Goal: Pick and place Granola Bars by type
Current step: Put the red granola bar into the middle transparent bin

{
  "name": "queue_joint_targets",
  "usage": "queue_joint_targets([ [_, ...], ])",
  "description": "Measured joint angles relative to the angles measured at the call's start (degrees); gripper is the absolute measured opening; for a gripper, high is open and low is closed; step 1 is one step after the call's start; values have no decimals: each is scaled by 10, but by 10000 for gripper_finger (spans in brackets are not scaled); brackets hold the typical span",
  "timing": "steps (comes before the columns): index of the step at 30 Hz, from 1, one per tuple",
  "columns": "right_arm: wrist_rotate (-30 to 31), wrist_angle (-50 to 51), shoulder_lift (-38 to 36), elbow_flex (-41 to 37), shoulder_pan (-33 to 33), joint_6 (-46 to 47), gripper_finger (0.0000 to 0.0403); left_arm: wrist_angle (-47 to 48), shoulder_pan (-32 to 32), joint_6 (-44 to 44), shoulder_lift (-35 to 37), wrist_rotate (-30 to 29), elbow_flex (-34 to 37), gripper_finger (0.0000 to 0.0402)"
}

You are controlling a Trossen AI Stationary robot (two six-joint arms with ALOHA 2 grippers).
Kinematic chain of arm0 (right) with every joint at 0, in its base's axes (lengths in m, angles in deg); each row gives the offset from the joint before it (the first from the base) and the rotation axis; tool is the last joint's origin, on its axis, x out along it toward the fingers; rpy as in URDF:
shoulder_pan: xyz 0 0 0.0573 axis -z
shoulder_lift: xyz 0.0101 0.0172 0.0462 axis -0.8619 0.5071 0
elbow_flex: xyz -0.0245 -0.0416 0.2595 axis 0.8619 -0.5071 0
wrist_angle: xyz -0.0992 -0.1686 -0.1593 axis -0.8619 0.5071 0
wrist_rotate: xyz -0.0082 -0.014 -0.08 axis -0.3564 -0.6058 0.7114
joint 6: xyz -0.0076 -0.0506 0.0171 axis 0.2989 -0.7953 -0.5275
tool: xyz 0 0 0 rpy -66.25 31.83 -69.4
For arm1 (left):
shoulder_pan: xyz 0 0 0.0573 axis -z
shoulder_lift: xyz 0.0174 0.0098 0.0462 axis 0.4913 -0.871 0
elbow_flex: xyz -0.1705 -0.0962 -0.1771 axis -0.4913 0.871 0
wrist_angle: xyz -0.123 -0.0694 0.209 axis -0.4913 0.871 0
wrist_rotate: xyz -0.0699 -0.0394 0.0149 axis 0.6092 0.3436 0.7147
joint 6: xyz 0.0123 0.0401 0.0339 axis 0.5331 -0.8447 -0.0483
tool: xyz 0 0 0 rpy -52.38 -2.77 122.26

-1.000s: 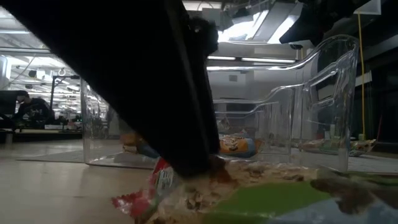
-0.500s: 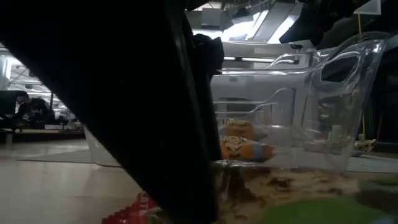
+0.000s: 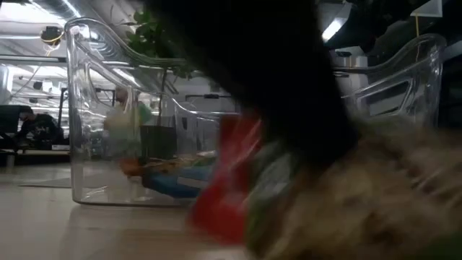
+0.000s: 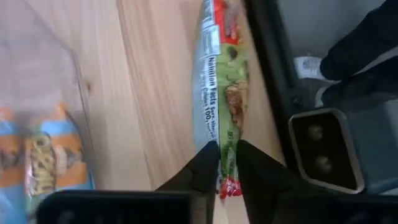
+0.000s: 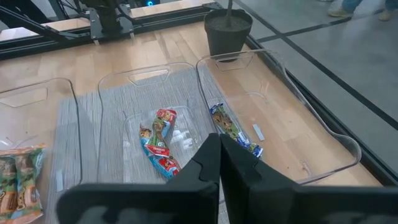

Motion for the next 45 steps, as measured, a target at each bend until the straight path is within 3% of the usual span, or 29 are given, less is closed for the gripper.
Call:
queue_joint_targets([
  [6, 0, 0, 0, 0, 0, 1, 8, 0, -4, 0, 0, -2, -7, 6],
  [17, 0, 0, 0, 0, 0, 2, 8, 24, -4, 7, 4, 8, -50, 2],
  [39, 0, 0, 0, 0, 0, 0, 8, 181, -38, -2, 5, -126, -301, 1],
  [45, 0, 1, 0, 0, 0, 0, 8, 192, -61, 11, 45, -144, -300, 1],
])
